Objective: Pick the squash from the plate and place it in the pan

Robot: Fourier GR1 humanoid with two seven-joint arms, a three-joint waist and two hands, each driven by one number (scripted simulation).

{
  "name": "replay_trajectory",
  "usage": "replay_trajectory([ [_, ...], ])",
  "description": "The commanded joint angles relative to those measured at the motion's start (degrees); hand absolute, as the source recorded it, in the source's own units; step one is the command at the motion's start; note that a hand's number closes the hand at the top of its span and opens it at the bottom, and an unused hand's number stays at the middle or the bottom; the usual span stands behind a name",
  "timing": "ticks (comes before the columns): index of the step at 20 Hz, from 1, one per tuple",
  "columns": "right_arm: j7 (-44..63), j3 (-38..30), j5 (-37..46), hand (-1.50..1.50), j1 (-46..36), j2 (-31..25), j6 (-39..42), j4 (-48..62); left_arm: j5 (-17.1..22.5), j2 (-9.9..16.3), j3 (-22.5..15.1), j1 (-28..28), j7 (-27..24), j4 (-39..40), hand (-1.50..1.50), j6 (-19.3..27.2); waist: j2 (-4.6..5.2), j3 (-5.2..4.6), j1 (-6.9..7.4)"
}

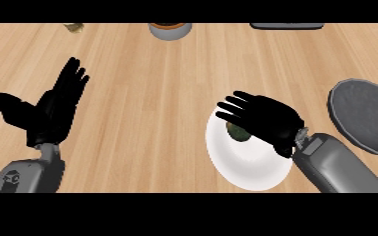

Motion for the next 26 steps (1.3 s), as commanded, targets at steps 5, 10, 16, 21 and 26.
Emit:
replay_trajectory([
  [5,-1.7,-2.6,5.3,-1.50,-1.7,5.6,-0.6,6.5,-1.6,-1.4,1.4,-1.4,2.9,-1.7,0.00,0.6,0.02,0.01,-0.01],
  [10,-1.8,-1.6,9.0,-1.50,-3.0,9.8,-0.1,11.3,-3.1,-3.4,0.5,-1.7,0.2,0.7,0.00,-0.4,0.04,0.00,0.01],
  [16,-5.7,-3.5,12.7,-1.50,-1.1,10.4,-9.1,18.1,-1.2,-1.6,4.3,-0.9,-1.0,3.0,0.00,-4.5,0.07,0.01,-0.01],
  [21,-7.1,-6.5,13.2,-1.50,-2.3,12.0,-8.0,19.2,-2.6,-1.0,4.3,-0.6,4.0,-2.3,0.00,-3.6,-0.01,0.01,0.02],
  [26,-9.9,-7.5,15.4,-1.50,-2.5,13.8,-13.1,28.5,-2.3,-2.3,4.9,-1.0,2.0,-0.3,0.00,-4.9,0.05,0.01,0.06],
])
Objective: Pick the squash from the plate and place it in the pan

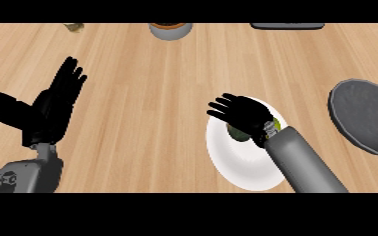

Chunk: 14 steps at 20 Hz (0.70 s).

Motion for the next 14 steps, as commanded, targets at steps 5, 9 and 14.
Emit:
replay_trajectory([
  [5,-4.9,1.1,2.2,1.50,1.9,1.6,-3.6,1.3,0.5,0.3,2.5,-0.1,-4.8,5.4,0.00,-3.2,-0.01,-0.02,-0.23],
  [9,-8.0,-1.9,3.1,1.50,-2.7,3.3,-9.2,11.2,-0.4,-0.2,0.9,2.8,-0.6,-1.6,0.00,-2.5,0.02,0.01,0.26],
  [14,-8.1,-2.7,3.1,1.50,-0.5,5.5,-9.2,10.3,-1.0,-1.7,0.8,0.8,1.7,-2.5,0.00,-0.7,-0.03,0.00,0.02],
])
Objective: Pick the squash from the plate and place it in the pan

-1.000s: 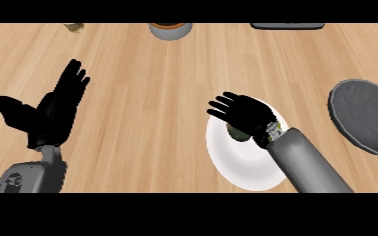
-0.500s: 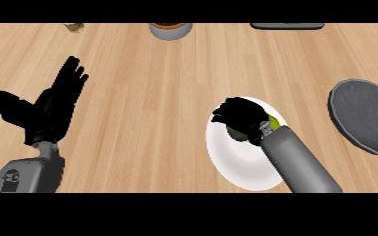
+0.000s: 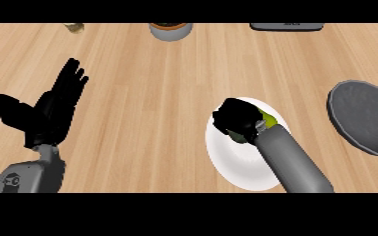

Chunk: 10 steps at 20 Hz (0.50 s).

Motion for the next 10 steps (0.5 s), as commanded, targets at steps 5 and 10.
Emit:
replay_trajectory([
  [5,1.5,-5.4,-4.4,1.50,15.0,-4.3,-0.3,-7.4,-1.2,-0.3,1.1,2.8,-1.0,-0.4,0.00,1.3,-0.23,0.24,-3.52],
  [10,3.1,-12.5,-9.7,1.50,27.9,-10.1,-0.5,-18.2,-0.2,0.6,3.6,3.1,0.6,-0.7,0.00,2.2,-1.03,0.14,-6.98],
])
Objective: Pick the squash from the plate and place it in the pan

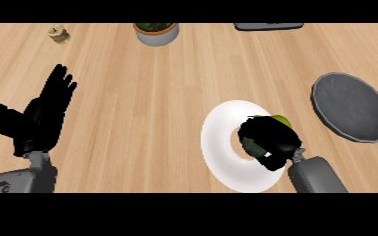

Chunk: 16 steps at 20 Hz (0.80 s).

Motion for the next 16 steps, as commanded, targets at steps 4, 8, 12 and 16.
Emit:
replay_trajectory([
  [4,0.4,-8.4,-6.7,1.50,19.8,-8.1,-4.0,-24.2,0.0,0.3,0.9,1.4,0.4,-1.1,0.00,0.6,0.41,0.12,-2.29],
  [8,-0.3,-14.1,-12.0,1.50,23.7,-9.4,-5.3,-40.6,-0.1,-0.4,0.3,2.4,-0.5,-2.1,0.00,0.5,0.50,0.14,-1.58],
  [12,1.0,-19.7,-19.1,1.50,30.3,-8.7,-2.7,-56.1,0.7,0.7,1.2,1.4,-2.2,0.1,0.00,-1.4,1.14,0.14,-0.46],
  [16,2.8,-28.2,-27.4,1.50,40.0,-9.2,4.3,-69.2,0.7,-0.8,-0.7,1.5,-0.6,-1.5,0.00,-1.4,1.45,0.22,1.24],
])
